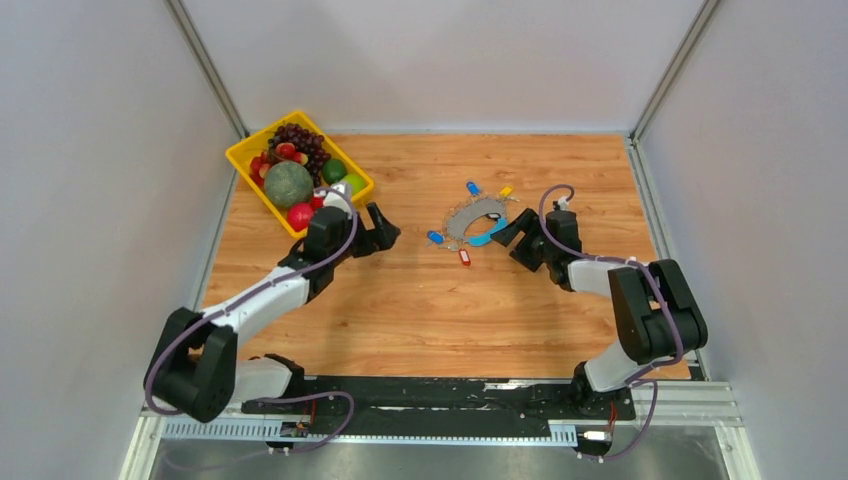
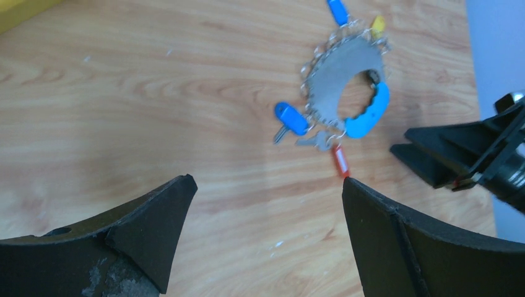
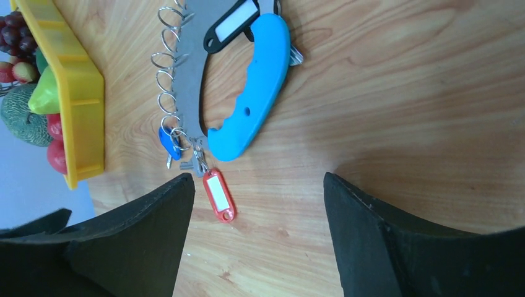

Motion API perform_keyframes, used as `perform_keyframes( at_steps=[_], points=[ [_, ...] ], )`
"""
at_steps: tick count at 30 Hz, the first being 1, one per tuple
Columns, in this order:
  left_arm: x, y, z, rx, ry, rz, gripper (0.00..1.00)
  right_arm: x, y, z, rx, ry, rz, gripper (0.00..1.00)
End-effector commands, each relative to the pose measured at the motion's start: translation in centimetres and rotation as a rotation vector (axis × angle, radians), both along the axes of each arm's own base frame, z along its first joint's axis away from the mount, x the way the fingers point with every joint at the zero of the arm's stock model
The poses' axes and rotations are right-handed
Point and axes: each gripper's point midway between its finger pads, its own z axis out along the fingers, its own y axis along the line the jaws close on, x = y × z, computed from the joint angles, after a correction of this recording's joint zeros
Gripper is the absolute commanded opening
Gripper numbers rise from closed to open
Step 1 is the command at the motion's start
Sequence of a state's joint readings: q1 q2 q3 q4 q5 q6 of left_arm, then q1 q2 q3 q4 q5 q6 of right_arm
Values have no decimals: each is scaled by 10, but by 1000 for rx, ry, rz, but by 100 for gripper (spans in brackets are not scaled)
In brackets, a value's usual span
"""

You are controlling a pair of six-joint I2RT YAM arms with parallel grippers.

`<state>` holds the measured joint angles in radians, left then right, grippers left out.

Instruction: Remove the keys from the keyring

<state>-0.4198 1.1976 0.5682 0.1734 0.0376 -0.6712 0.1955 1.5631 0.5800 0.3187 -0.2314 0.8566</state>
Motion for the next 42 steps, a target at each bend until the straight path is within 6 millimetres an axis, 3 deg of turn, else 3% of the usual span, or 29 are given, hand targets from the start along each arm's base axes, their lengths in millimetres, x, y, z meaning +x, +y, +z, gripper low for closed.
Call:
perform_keyframes(
  at_steps=[1,2,3,4,5,8,9,10,15,16,23,24,25,26,27,28,32,42],
  points=[
    [39,-40,27,-81,-12,-67,100,24,8,28,61,-99,7,79],
    [53,-48,42,-87,-42,-80,100,25,8,28,64,-98,7,79],
    [60,-56,25,-78,4,-100,100,25,9,27,69,-96,6,79],
    [73,-64,38,-93,-25,-112,99,25,9,27,76,-92,4,79],
    [80,-72,25,-94,-8,-132,98,25,10,26,83,-90,2,79],
    [107,-89,23,-128,-23,-146,96,24,11,24,102,-83,-2,79],
    [111,-95,3,-120,17,-162,94,23,11,23,103,-80,-5,79],
    [123,-102,-3,-119,28,-172,94,23,10,22,103,-79,-7,79],
    [146,-131,-38,-107,119,-246,93,25,12,15,109,-53,-11,79],
    [156,-137,-41,-106,119,-252,92,27,13,14,110,-51,-12,79],
    [176,-172,-52,-147,155,-303,91,40,18,2,125,-26,-24,79],
    [173,-178,-61,-154,177,-321,91,41,19,1,127,-26,-23,78],
    [177,-185,-56,-169,171,-332,91,43,20,-1,126,-23,-22,78],
    [172,-192,-69,-172,203,-355,90,47,22,0,128,-25,-18,77],
    [175,-199,-63,-184,195,-370,90,48,23,-2,129,-22,-15,77],
    [166,-208,-78,-185,234,-400,88,49,24,-3,130,-20,-14,77],
    [152,-231,-94,-232,287,-476,79,52,31,2,145,-59,29,75],
    [95,-237,-97,-312,352,-564,56,36,36,11,159,-102,97,68]
  ],
)
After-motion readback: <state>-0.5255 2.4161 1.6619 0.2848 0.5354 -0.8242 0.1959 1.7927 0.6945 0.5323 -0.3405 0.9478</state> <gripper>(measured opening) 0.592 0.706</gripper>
